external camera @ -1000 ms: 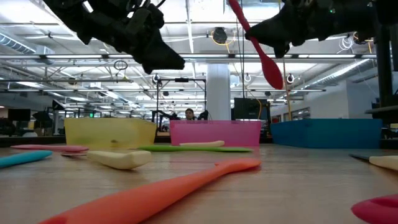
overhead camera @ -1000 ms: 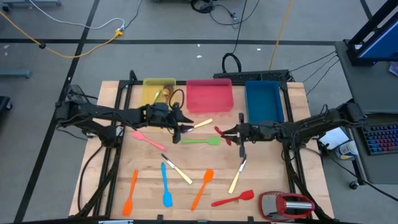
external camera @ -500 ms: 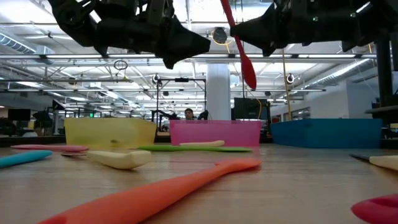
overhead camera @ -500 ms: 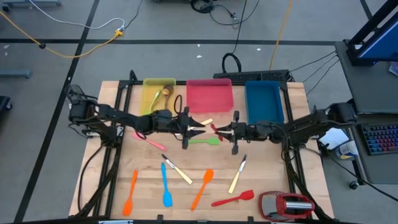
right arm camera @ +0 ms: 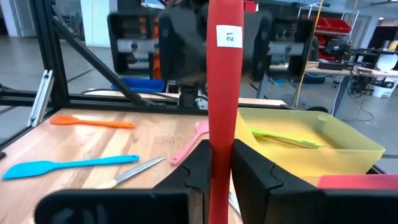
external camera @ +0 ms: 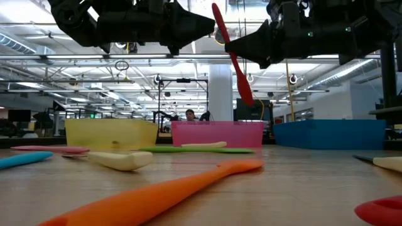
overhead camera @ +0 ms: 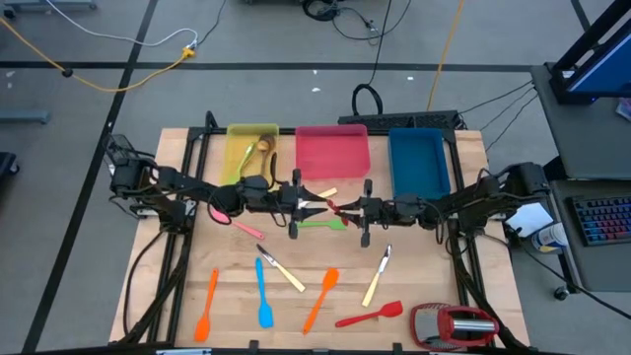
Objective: Pick & Place Kitchen Items
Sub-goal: Put the red serving spoon into the yellow bin
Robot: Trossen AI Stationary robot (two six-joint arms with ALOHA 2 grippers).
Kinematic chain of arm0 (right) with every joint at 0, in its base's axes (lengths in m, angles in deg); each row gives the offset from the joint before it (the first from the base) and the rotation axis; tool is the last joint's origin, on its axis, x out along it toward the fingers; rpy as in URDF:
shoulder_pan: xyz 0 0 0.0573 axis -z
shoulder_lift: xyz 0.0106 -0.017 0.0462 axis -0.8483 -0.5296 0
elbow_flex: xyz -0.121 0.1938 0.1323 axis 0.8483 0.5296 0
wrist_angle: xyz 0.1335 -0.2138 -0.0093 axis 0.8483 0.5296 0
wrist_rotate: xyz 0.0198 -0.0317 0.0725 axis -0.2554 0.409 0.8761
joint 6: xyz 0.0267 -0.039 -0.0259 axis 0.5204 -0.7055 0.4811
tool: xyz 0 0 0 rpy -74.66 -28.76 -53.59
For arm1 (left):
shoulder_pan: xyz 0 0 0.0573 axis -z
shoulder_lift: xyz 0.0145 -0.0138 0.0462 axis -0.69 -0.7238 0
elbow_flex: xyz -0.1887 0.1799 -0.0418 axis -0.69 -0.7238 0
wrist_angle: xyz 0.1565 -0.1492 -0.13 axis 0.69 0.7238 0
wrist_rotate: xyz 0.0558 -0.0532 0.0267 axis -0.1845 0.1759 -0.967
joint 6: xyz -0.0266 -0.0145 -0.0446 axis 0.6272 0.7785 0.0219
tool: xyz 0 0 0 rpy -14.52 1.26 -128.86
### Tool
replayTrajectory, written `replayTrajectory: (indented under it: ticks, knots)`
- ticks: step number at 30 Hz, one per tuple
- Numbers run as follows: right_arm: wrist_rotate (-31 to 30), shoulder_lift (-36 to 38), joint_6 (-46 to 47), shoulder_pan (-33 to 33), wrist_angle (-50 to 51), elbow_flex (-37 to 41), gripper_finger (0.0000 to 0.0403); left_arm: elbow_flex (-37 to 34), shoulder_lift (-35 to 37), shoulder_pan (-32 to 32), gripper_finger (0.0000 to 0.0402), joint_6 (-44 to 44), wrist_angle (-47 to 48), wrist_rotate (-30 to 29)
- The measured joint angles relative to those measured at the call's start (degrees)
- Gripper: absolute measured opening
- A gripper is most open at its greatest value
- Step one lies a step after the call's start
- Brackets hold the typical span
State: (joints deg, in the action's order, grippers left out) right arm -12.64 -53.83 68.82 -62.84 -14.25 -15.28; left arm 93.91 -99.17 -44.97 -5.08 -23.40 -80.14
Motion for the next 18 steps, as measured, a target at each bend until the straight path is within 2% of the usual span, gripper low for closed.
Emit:
replayTrajectory:
  ticks: [10, 18]
  knots:
    - [0.08, -3.99, 0.0, 1.49, -0.8, -3.46, 0.0038, 0.0, 0.02, 0.0, 0.0111, 1.06, -0.33, 0.14]
    - [2.86, -4.29, -0.08, 2.25, -1.51, -3.96, 0.0038, 0.0, 0.02, 0.0, 0.0111, 1.09, -0.7, 0.61]
